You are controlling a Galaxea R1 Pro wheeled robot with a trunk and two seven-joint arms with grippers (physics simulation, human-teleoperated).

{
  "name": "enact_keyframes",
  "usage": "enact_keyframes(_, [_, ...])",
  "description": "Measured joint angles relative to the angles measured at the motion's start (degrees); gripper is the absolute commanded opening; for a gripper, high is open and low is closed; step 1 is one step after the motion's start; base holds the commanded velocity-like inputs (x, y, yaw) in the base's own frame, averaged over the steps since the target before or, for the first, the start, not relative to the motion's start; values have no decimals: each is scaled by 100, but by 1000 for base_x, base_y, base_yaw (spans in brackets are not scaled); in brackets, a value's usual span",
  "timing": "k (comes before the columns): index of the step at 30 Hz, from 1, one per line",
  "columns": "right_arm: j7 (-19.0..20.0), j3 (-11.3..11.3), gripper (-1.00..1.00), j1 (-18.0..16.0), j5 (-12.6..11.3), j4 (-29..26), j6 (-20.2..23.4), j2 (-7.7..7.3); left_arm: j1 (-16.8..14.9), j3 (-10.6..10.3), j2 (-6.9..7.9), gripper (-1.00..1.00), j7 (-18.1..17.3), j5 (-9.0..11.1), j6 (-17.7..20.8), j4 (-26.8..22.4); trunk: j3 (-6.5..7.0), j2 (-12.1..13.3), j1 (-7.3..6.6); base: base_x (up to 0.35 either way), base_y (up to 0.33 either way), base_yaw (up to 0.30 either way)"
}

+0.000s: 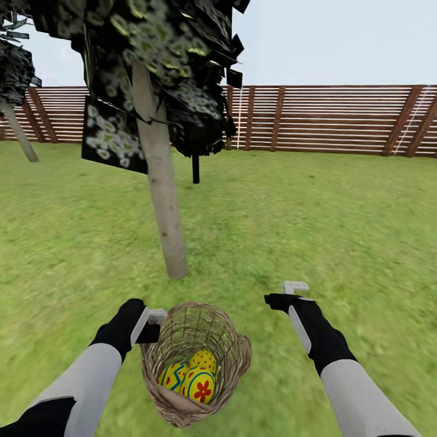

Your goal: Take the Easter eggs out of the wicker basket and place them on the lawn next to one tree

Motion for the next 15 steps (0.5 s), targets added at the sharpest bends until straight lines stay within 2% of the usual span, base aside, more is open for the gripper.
enact_keyframes(15, [5,0,100,0,4,-9,-9,0,0,0,0,-100,0,0,0,0,0,0,0,0,0,300])
